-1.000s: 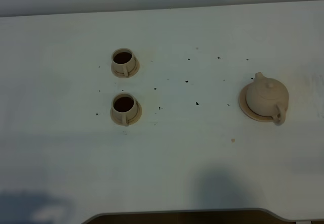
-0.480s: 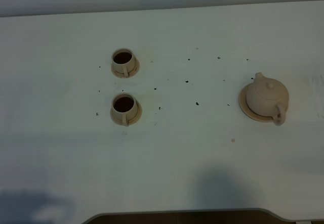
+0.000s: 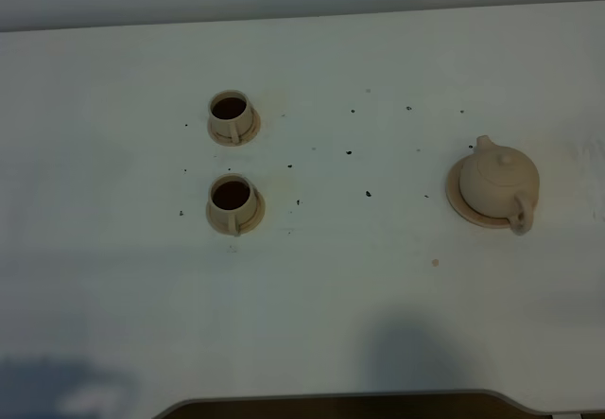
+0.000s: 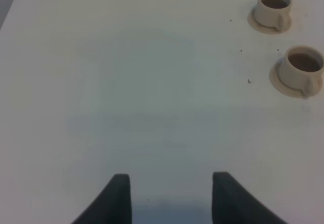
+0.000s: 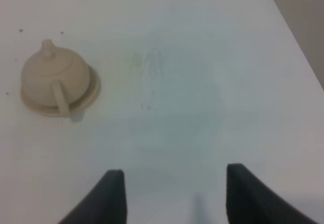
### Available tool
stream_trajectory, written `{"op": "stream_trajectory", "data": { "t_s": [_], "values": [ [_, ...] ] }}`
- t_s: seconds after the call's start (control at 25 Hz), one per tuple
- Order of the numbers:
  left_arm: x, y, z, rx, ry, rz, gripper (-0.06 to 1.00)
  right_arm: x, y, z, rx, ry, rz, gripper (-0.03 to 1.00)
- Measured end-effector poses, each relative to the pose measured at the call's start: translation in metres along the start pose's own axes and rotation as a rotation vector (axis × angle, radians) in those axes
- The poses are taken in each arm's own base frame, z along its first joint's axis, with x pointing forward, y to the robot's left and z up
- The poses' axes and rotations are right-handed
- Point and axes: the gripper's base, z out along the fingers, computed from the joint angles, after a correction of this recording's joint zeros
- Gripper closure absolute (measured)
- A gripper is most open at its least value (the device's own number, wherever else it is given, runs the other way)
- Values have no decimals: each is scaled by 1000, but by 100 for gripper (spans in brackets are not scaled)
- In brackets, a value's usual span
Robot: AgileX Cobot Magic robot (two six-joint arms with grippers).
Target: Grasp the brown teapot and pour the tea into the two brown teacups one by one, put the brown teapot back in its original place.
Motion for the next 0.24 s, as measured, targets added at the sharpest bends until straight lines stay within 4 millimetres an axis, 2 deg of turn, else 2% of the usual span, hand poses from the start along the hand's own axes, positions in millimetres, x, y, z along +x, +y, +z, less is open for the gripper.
{"op": "stream_trajectory", "data": {
  "t_s": [0.24],
  "values": [
    [0,0,0,0,0,0,56,0,0,0,0,0,0,50]
  ]
}}
